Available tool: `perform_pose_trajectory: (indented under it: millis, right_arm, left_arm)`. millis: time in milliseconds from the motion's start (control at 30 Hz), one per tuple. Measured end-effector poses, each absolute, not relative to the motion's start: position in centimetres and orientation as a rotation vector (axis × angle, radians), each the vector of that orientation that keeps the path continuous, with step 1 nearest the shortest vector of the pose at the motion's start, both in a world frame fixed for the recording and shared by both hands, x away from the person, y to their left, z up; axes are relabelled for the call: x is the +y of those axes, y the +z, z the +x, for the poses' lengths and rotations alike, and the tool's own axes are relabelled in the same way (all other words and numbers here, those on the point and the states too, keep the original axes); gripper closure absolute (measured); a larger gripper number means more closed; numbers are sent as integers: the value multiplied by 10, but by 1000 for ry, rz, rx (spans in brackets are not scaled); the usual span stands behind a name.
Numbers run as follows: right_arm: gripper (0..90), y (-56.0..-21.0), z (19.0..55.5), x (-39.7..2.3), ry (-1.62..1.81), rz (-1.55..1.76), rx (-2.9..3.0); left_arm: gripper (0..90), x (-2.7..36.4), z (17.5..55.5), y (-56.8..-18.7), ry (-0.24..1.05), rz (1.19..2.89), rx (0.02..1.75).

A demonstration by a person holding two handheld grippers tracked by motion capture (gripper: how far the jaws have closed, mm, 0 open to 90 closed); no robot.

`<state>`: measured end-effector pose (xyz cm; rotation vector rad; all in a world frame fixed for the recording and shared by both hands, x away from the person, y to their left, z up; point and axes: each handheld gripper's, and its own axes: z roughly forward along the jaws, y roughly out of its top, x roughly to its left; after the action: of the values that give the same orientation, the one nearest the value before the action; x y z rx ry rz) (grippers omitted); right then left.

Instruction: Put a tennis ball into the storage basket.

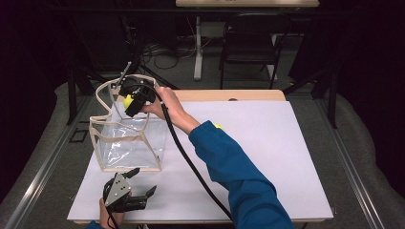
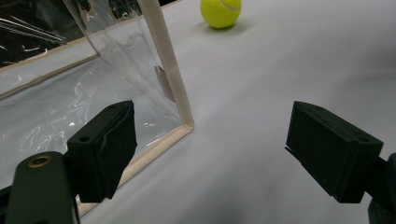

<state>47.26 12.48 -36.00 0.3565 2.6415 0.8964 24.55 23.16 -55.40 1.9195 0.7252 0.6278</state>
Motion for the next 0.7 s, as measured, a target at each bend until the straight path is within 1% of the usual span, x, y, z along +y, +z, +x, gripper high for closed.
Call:
perform_pose_trajectory:
  millis: [500, 700]
  right_arm:
    - [246, -366, 472, 126, 898, 353, 2662]
    - [167, -361, 472, 122, 941, 354, 2659]
  left_arm:
    - [161, 232, 245, -554, 631, 1921, 723]
    - [161, 232, 245, -554, 632, 1921, 723]
